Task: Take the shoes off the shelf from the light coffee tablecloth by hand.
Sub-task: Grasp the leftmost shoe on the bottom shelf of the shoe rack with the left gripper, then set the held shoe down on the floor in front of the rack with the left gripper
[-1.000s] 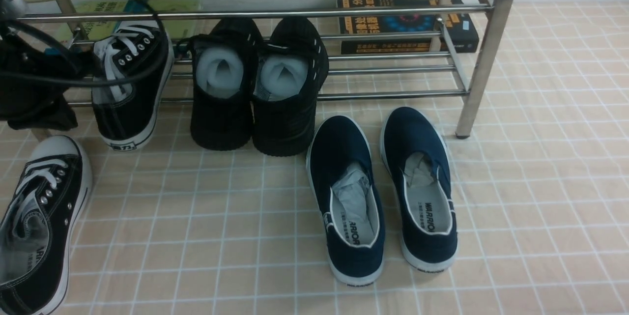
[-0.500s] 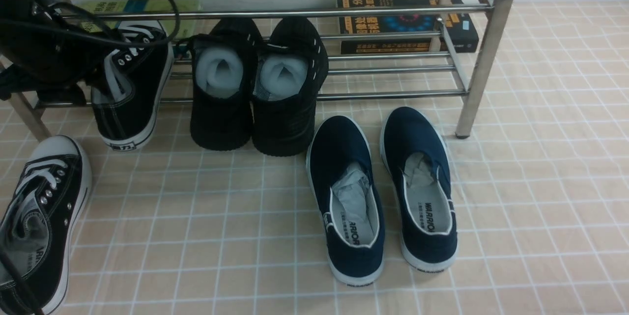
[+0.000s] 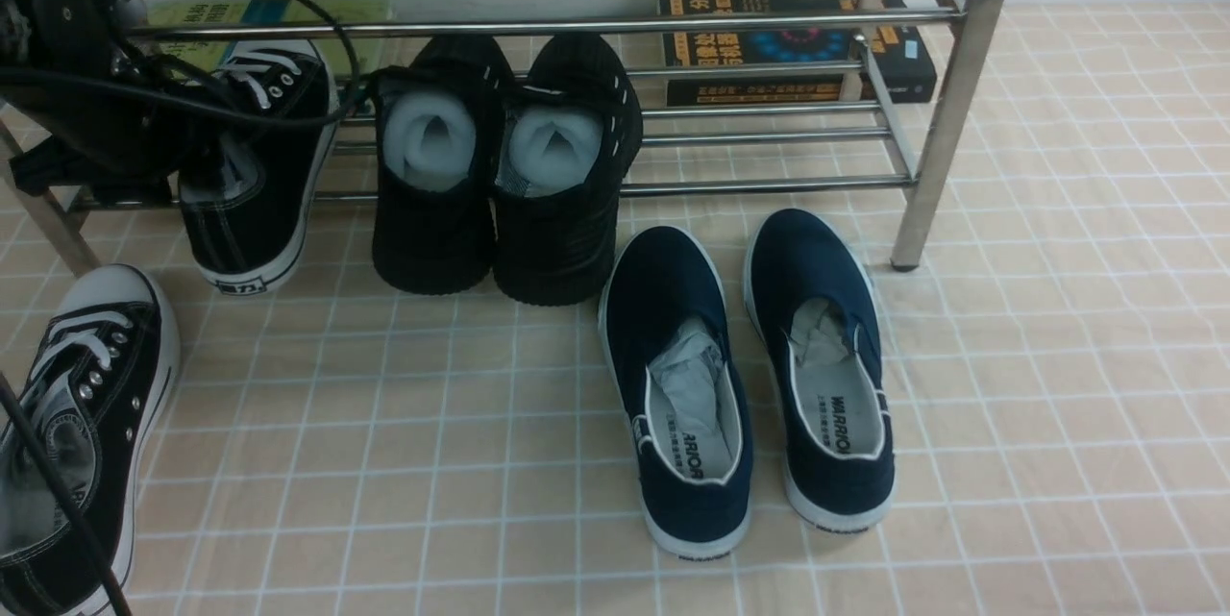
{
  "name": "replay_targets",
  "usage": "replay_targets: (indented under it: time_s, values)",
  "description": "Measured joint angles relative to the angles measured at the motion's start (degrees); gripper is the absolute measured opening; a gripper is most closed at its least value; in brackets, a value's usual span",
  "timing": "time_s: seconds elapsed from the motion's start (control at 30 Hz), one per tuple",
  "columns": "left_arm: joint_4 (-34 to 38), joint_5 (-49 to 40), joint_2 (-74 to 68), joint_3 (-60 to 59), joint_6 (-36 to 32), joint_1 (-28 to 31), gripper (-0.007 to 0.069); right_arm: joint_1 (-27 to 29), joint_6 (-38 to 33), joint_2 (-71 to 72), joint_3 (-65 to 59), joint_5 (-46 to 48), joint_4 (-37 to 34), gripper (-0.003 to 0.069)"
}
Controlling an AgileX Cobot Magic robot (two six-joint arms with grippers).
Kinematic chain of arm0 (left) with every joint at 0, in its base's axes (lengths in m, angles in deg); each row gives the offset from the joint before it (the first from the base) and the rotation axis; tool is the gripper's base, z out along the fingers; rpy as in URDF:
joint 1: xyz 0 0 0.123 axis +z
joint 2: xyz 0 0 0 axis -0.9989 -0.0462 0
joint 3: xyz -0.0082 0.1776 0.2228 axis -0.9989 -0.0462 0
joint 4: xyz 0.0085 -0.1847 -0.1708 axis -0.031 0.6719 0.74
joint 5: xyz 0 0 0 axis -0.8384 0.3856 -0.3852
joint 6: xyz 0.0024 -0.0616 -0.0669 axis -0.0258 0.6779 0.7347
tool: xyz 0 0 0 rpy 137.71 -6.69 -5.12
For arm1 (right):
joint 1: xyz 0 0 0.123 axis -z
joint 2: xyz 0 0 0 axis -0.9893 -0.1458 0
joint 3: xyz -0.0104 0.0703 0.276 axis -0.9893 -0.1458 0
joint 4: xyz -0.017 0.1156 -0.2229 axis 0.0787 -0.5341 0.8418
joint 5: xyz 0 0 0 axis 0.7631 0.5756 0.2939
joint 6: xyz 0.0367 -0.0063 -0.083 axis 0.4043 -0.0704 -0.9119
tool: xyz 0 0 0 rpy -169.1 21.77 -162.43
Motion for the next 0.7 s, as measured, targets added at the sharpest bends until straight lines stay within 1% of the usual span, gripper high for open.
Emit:
replay_targets:
  time_s: [0.03, 0.17, 0.2, 0.23, 0.3, 0.37, 0.47, 0.6, 0.7]
  values:
    - [0.0, -0.44, -0.16, 0.0, -0.79, 0.0, 0.0262, 0.0, 0.0, 0.0, 0.0, 0.0, 0.0, 0.0239]
    - [0.2, -1.68, -0.31, 0.0, -2.06, 0.0, 0.011, 0.0, 0.0, 0.0, 0.0, 0.0, 0.0, 0.0239]
    - [0.37, -2.25, 0.18, 0.0, -2.25, 0.0, 0.0051, 0.0, 0.0, 0.0, 0.0, 0.0, 0.0, 0.0239]
    - [0.54, -2.99, 0.78, 0.0, -2.4, 0.0, 0.0026, 0.0, 0.0, 0.0, 0.0, 0.0, 0.0, 0.0239]
    - [0.67, -4.29, 1.4, 0.0, -2.39, 0.0, 0.0016, 0.0, 0.0, 0.0, 0.0, 0.0, 0.0, 0.0239]
    - [0.8, -9.66, 4.36, -0.07, -2.39, 0.0, 0.0011, 0.0, 0.0, 0.0, 0.0, 0.0, 0.0, 0.0239]
    - [0.65, -13.56, 7.95, -0.19, -2.62, 0.0, 0.0011, 0.0, 0.0, 0.0, 0.0, 0.0, 0.0, 0.0239]
    - [0.46, -18.93, 16.77, -0.19, -5.06, 0.0, 0.0011, 0.0, 0.0, 0.0, 0.0, 0.0, 0.0, 0.0239]
    - [1.18, -22.24, 21.53, -0.61, -5.46, 0.0, 0.0012, 0.0, 0.0, 0.0, 0.0, 0.0, 0.0, 0.0239]
